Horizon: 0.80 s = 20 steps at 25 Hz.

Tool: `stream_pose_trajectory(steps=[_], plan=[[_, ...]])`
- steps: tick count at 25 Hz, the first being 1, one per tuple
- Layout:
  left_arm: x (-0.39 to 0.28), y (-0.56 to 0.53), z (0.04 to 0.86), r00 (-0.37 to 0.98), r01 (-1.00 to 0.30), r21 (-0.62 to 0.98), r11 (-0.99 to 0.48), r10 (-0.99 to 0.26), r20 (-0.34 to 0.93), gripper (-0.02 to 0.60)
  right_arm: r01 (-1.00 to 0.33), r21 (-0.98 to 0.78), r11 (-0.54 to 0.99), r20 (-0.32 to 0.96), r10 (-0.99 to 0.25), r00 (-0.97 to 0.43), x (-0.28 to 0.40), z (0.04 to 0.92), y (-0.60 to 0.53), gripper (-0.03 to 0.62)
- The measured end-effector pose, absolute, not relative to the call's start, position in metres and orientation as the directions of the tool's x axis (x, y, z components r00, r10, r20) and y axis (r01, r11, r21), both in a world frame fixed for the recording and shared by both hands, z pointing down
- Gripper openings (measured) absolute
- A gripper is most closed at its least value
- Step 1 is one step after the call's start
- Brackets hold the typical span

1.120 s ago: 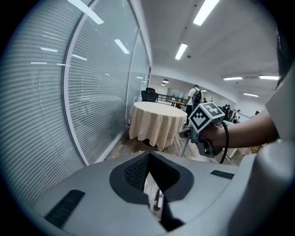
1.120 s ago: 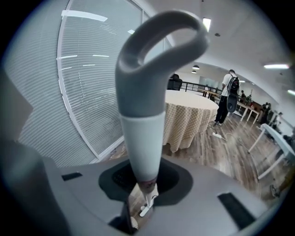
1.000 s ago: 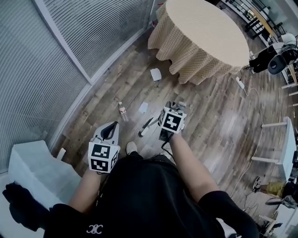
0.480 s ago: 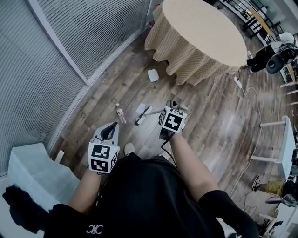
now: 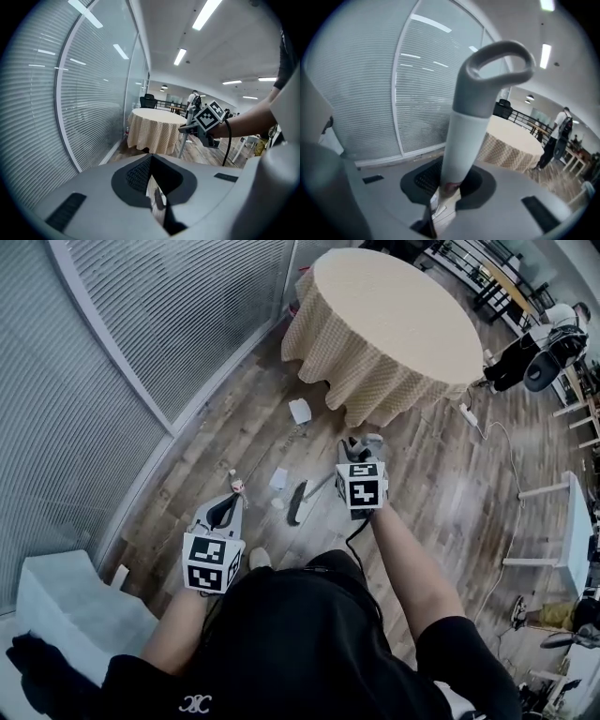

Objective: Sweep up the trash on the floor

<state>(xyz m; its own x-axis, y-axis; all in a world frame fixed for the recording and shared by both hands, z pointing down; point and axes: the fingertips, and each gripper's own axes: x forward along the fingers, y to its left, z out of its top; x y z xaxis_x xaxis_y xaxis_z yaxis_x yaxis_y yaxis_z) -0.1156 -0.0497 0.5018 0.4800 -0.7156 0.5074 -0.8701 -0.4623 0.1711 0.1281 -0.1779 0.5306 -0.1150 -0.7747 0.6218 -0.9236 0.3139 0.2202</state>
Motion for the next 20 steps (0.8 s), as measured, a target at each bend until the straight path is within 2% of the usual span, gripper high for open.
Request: stream_pose_trajectory(steps=[4,9,12,15,20], plan=[[-0.117,-0.061,0.497,0.462,-0.882,0.169,-0.44,-0.738,0.491,-0.003,-0.811,0.279,0.513,0.62,-0.742,-0.256,0.107,0.519,-0.188,0.078],[-0.109,-0.079,0.498,0.399,-0.916,0.167,-0.366,-0.774,0.492,-0.003,-0.538,0.372,0.757,0.643,-0.628,-0.438,0.092,0.508,-0.196,0.081],[-0.098,-0.092,0.505,0.334,-0.942,0.146,-0.302,-0.793,0.51,-0.003,-0.44,0.421,0.794,0.645,-0.603,-0.471,0.113,0.509,-0.22,0.086],[-0.091,-0.12,0.513,0.232,-0.973,0.12,-0.199,-0.814,0.533,-0.003,-0.399,0.451,0.798,0.635,-0.601,-0.486,0.138,0.519,-0.27,0.086],[-0.047,-0.169,0.495,0.09,-0.995,0.081,-0.057,-0.861,0.5,-0.003,-0.291,0.498,0.817,0.594,-0.566,-0.572,0.162,0.537,-0.342,0.081]])
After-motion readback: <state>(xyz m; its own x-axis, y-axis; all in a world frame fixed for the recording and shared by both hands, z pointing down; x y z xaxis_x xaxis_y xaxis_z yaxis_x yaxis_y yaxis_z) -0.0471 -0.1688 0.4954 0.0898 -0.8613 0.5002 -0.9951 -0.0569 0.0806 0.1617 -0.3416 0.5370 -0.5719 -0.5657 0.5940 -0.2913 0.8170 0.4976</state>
